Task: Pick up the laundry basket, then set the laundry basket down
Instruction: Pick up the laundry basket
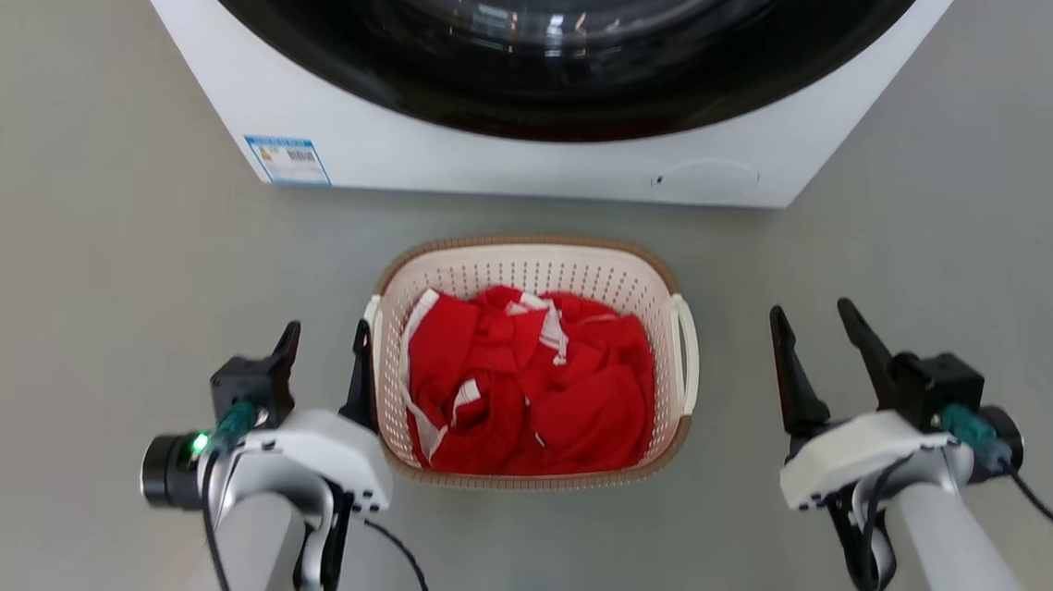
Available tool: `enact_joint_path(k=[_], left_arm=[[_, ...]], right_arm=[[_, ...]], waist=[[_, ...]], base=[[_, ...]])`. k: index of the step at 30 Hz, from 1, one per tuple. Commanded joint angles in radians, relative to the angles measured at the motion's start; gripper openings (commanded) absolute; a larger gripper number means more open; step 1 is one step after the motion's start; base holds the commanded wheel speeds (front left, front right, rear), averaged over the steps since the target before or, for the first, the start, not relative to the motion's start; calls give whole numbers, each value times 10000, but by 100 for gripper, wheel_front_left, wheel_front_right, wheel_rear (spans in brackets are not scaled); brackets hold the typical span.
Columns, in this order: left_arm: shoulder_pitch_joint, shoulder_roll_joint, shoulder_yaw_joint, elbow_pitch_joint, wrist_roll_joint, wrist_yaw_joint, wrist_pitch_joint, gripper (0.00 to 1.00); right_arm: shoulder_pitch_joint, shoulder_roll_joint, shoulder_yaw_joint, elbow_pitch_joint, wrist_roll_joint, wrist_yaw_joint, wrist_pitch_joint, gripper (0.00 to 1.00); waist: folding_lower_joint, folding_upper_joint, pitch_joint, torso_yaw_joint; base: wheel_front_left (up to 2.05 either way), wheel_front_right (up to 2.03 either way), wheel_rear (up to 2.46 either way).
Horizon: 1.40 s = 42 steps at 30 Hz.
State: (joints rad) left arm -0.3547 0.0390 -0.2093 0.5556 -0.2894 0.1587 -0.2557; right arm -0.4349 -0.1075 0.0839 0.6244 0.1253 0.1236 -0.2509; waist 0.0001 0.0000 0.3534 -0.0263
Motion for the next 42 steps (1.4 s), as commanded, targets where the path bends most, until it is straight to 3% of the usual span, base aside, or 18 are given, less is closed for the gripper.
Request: enact_joint_path(k=[1,16,31,42], left_arm=[[-349,112,215,-104,37,139,-61,100],[-3243,112,-1093,3159,-1405,482,-61,100],[-4660,112,-2274,3764,-2485,1022,-61,100],[-5055,112,-2439,4059,-2563,1205,-61,100]], right_arm=[[-208,-19,238,-109,69,71,-109,100],[-2269,-249,897,2271,369,71,-109,100],[-3443,-309,1611,3010,809,71,-109,100],[-3657,-255,1805,2959,998,71,-109,100]], waist=[[0,0,241,-25],[-1,0,1675,134],[-1,0,3389,306],[-1,0,3963,229]], base=[[0,0,0],[0,0,0],[0,0,0],[0,0,0]])
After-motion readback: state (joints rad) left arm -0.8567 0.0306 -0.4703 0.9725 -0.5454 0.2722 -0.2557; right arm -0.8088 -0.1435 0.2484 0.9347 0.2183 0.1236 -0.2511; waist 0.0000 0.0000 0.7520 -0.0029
